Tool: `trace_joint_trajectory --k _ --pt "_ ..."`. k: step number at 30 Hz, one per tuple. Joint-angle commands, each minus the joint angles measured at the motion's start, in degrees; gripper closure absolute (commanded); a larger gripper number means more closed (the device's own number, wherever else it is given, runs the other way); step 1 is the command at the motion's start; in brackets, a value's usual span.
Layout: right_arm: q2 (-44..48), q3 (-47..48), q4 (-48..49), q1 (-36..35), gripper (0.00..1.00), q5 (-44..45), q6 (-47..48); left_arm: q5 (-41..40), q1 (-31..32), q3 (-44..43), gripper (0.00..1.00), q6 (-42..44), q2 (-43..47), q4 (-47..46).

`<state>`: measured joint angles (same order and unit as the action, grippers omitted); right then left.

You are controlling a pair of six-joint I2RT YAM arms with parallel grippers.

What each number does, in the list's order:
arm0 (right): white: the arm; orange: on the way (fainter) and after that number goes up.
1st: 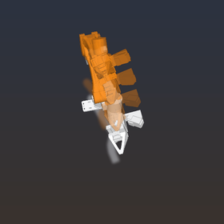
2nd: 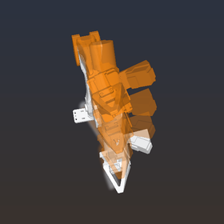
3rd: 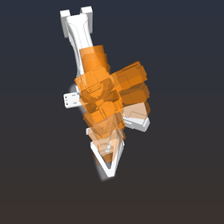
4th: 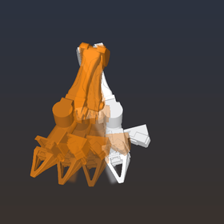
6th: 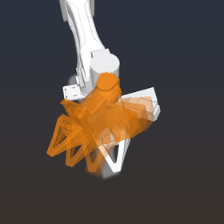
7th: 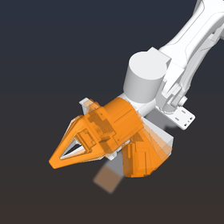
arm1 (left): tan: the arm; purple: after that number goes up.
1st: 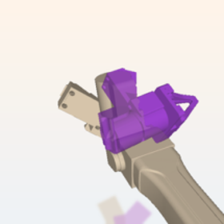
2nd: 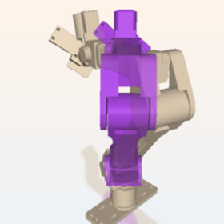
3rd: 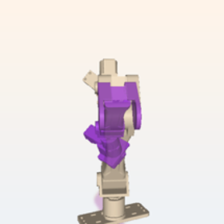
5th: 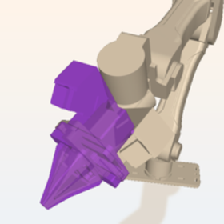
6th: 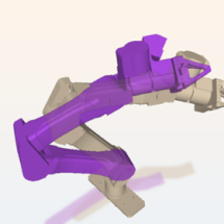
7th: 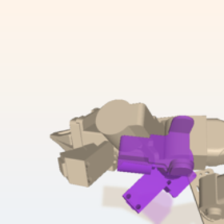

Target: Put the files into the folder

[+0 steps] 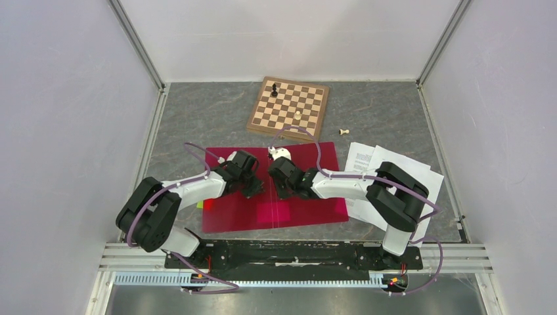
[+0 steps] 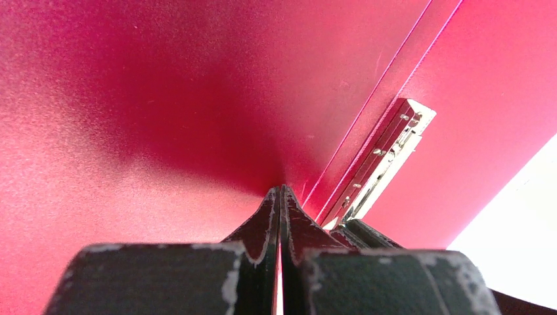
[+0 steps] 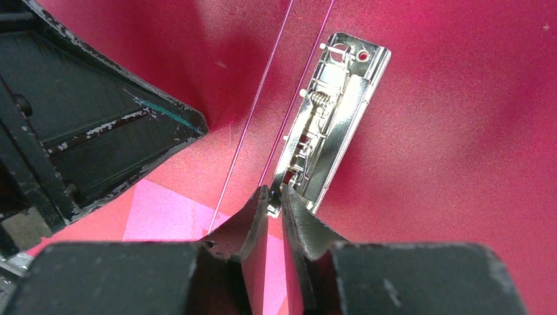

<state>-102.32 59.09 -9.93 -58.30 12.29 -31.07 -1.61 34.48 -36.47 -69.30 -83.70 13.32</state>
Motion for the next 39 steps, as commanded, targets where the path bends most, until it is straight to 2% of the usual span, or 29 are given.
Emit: trace_joint_trajectory --k 1,19,39 --pt "-0.17 -2.09 0.27 -0.28 0.85 -1.26 -0.48 -5.52 0.17 2.27 0.98 -1.07 -4.39 7.77" --pt "-1.18 -4.78 -5.54 -1.57 0.90 6.23 0.47 -8.21 0.15 0.39 0.98 -1.33 -7.51 12.75" --pt "-4.02 -9.44 -7.90 -2.60 0.92 9.89 1.01 -7.75 0.11 1.17 0.98 -2.36 -9.72 11.61"
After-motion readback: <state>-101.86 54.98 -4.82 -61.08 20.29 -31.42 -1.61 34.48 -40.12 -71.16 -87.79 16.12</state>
